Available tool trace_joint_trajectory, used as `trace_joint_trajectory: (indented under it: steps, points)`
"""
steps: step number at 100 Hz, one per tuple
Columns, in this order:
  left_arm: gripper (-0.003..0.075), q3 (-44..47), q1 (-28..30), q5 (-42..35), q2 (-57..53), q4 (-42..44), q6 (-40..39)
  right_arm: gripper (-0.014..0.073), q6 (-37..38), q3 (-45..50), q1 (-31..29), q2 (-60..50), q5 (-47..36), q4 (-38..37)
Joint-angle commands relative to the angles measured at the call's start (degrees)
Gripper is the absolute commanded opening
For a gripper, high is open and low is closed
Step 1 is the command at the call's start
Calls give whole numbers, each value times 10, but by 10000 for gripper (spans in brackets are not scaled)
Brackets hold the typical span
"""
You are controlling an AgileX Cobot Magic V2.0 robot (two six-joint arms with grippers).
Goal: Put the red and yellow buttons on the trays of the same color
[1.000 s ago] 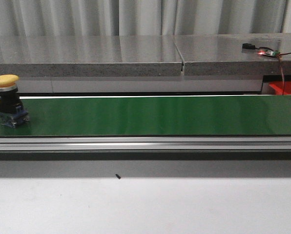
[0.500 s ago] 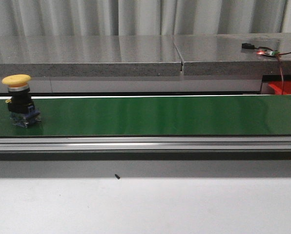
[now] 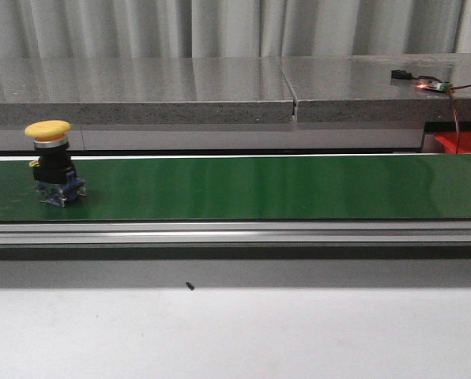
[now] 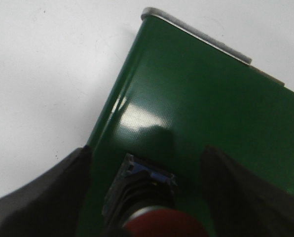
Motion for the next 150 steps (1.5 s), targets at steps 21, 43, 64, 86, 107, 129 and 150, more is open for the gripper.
trace_joint_trajectory:
  steps: [21, 43, 64, 86, 107, 129, 150]
  points:
    - [533, -14, -4, -16, -48, -13, 7, -67, -5, -15, 1, -3, -35, 0]
    - [405, -14, -4, -16, -114, -57, 95, -67, -5, -15, 1, -3, -35, 0]
    - [76, -14, -25, -16, -182, -55, 121, -67, -5, -15, 1, -3, -35, 0]
    - [-19, -1, -83, -16, -235, -55, 134, -67, -5, -15, 1, -3, -35, 0]
    - [-19, 40, -149, -25, -282, -55, 156, -67, -5, -15, 1, -3, -35, 0]
    - [-19, 77, -215, -27, -323, -55, 156, -67, -5, -15, 1, -3, -35, 0]
    - [-19, 125, -251, -52, -365, -92, 151, -67, -5, -15, 1, -3, -35, 0]
